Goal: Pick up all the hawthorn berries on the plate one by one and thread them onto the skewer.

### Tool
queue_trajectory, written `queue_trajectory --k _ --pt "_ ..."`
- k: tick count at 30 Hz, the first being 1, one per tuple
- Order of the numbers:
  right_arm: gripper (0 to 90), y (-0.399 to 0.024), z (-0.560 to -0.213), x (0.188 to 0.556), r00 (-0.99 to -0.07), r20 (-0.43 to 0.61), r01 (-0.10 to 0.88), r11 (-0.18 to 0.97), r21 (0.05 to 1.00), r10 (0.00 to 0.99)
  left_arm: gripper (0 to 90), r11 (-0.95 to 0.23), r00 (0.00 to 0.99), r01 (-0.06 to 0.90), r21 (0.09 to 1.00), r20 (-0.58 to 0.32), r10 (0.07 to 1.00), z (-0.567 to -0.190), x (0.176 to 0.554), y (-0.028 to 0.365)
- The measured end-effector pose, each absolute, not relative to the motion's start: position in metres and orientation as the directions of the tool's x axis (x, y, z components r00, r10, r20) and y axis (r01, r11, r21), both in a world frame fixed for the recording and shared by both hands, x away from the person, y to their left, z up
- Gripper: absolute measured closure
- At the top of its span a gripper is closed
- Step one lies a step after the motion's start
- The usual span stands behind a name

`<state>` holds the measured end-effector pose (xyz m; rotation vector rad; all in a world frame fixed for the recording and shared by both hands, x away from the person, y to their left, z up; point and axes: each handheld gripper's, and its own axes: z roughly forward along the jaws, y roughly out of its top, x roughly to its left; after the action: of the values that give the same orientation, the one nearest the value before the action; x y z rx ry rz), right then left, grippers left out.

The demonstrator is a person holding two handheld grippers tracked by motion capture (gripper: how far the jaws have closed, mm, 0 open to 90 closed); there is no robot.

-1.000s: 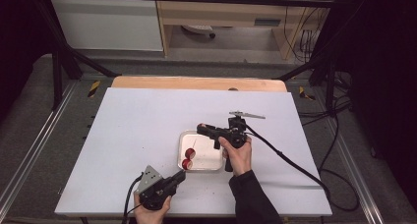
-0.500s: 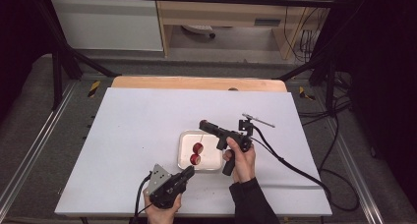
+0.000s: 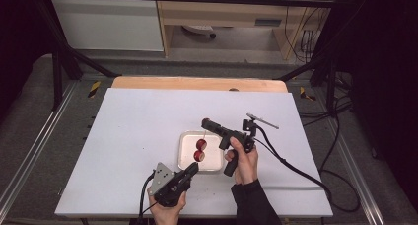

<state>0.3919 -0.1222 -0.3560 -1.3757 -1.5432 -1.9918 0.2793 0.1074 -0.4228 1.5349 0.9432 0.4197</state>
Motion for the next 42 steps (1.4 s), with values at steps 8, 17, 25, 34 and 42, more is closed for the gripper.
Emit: queue_trajectory --k 8,17,25,34,42 --pt "61.9 -0.12 -0.359 0.391 -0.518 0.793 0.689 -0.393 0.609 0.321 88.5 0.088 0.593 0.336 0.938 -0.283 0.754 -0.423 0.28 0.106" --pt "62.0 -0.113 -0.367 0.385 -0.549 0.765 0.628 -0.439 0.643 0.336 88.5 0.24 0.547 0.403 0.883 -0.443 0.711 -0.428 0.279 0.095" --pt "62.1 -0.108 -0.374 0.381 -0.551 0.76 0.626 -0.431 0.65 0.345 88.6 0.274 0.524 0.41 0.87 -0.47 0.71 -0.434 0.282 0.089" --pt "62.3 -0.109 -0.372 0.377 -0.552 0.753 0.622 -0.425 0.658 0.358 88.8 0.284 0.531 0.38 0.88 -0.459 0.712 -0.437 0.285 0.087" --pt "62.5 -0.116 -0.365 0.374 -0.597 0.695 0.587 -0.371 0.719 0.401 88.9 0.294 0.569 0.391 0.872 -0.48 0.667 -0.436 0.287 0.093"
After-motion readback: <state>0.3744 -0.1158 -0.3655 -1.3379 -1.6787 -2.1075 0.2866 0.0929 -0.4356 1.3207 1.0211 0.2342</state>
